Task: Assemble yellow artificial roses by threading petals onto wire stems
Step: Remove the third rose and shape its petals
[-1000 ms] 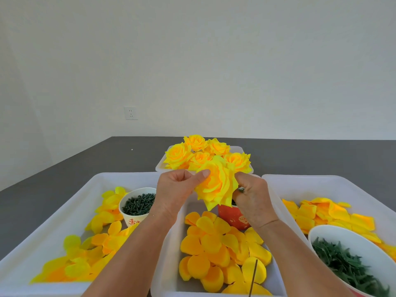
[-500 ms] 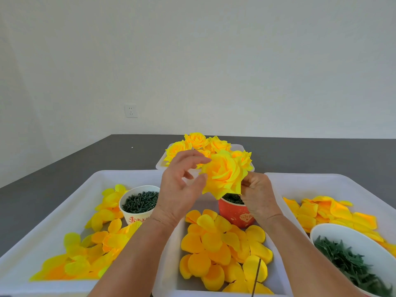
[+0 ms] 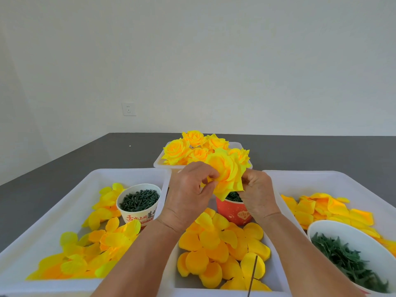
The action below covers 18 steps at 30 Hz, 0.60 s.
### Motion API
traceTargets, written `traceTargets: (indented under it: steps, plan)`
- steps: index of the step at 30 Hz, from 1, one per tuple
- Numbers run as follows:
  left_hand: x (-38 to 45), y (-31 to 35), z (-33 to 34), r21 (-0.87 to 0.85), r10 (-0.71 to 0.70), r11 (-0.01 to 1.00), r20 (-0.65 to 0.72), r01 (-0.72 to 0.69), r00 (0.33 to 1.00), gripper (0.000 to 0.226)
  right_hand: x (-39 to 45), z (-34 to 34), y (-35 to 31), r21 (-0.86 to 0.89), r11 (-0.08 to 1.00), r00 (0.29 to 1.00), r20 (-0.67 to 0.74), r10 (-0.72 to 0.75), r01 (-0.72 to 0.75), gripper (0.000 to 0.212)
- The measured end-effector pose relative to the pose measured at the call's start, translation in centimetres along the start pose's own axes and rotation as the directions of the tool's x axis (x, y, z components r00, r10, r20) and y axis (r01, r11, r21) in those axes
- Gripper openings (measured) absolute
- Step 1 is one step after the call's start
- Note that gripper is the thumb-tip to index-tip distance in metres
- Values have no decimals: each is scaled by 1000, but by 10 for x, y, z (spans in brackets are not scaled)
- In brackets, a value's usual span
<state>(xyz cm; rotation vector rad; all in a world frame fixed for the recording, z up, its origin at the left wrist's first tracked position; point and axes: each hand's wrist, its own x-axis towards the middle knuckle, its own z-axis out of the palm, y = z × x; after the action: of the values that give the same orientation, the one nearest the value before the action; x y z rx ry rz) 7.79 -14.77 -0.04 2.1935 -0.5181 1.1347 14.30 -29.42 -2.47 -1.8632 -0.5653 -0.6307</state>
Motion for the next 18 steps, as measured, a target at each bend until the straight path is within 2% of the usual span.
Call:
traceTargets:
  steps: [6,9,11,15,17,18]
  plan:
    - [1,2,1,-63,-255,966,-46,252,966,26,-1,1,-1,-45,997,998,5,-57,58,15]
    - [0,1,2,-85,-314,947,-39,310,949,24,-3,0,-4,-59,995,997,0,-83,83,38]
    - [0,1,1,-97,-298,951,-27,294,954,13,-3,1,-4,-51,996,997,0,-76,76,47]
    - [0,1,1,-107,-171,980,9,171,985,9,-2,3,0,-51,997,997,59,-52,55,16]
    - [0,1,1,-90,-114,989,21,116,993,4,-2,3,-1,-47,997,996,66,-58,61,14]
    - [0,1,1,-86,-105,991,21,106,994,9,-3,2,-2,-44,997,996,66,-56,59,14]
